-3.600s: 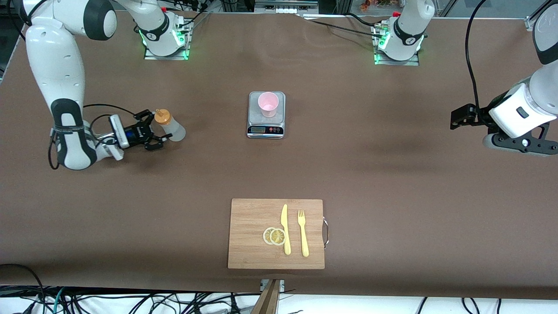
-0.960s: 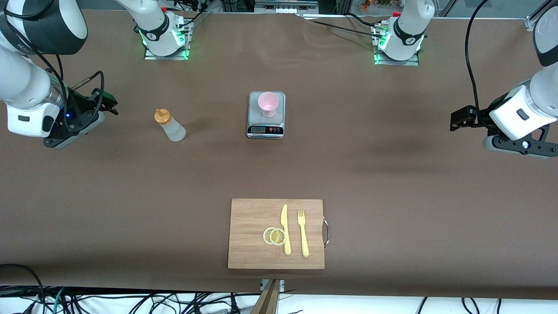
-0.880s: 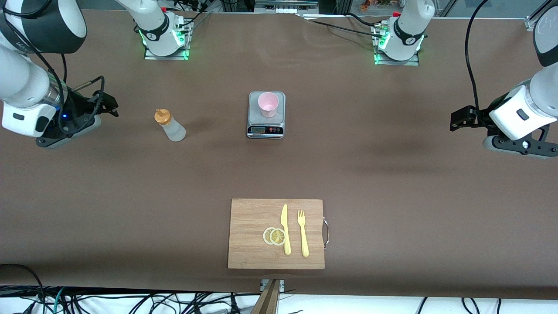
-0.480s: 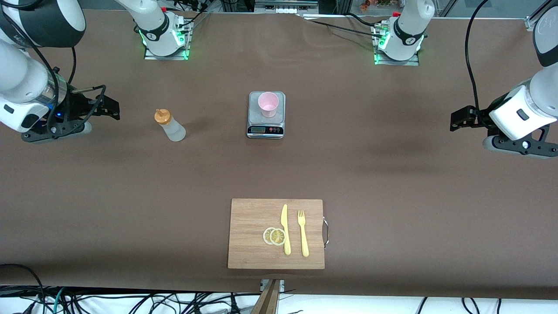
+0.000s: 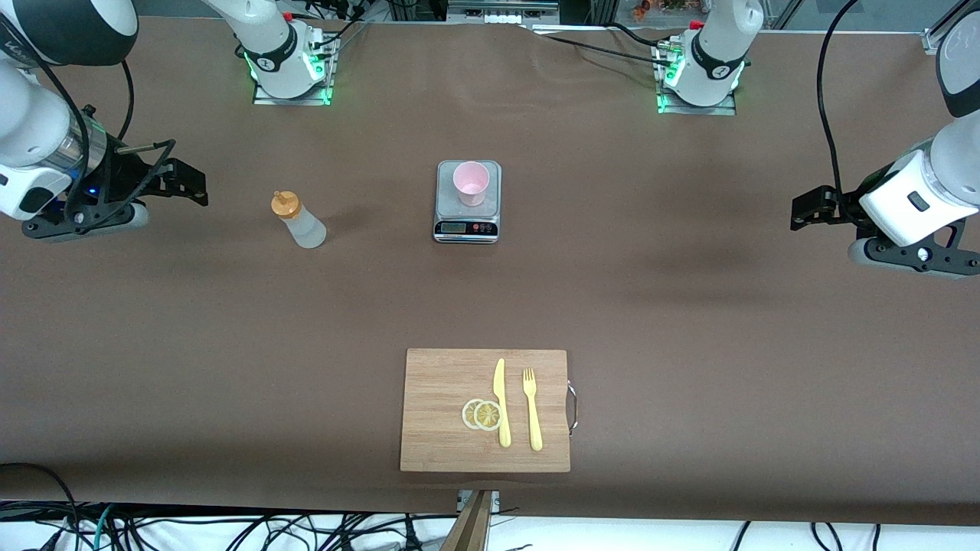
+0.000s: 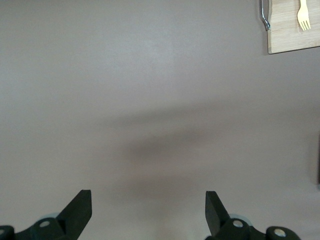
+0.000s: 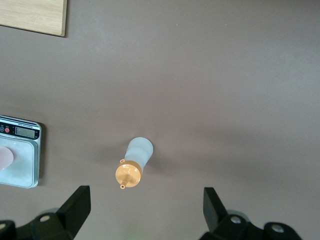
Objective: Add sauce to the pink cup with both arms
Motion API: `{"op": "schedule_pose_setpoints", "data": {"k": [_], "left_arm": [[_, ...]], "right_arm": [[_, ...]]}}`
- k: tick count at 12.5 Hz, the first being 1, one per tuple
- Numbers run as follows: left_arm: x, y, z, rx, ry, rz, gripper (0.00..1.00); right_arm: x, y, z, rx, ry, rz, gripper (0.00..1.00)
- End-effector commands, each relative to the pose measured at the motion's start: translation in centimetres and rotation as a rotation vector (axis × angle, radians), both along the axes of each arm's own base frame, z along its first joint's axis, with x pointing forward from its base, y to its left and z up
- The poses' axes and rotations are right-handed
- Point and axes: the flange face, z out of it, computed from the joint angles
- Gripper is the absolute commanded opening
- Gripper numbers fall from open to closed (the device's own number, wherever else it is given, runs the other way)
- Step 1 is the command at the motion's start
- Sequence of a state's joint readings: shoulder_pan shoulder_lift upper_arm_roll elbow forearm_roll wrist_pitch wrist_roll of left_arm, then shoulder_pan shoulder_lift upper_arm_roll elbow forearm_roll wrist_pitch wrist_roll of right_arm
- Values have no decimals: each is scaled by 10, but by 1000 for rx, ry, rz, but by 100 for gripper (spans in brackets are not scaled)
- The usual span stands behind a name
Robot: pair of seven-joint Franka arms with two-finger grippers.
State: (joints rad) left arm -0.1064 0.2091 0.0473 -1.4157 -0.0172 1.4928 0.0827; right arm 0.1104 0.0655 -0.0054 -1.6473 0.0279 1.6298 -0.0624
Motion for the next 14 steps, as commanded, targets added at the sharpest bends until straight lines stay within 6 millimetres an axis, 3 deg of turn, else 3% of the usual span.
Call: {"op": "schedule_pose_setpoints", "data": {"k": [1,3,6,14], "left_arm": [[5,-1,4,-16,-2,-10,100],[5,-1,4,-16,-2,-10,100],[5,-1,4,-16,-2,-10,100],[5,-1,4,-16,-2,-10,100]], "right_arm": [[-6,-1,12,9,-10,-102,100],[-4,0,17,6,-19,-94,100],[-1,-5,44,3,-65,-99,100],[-6,-5,42,-49,-27,-74,100]]}}
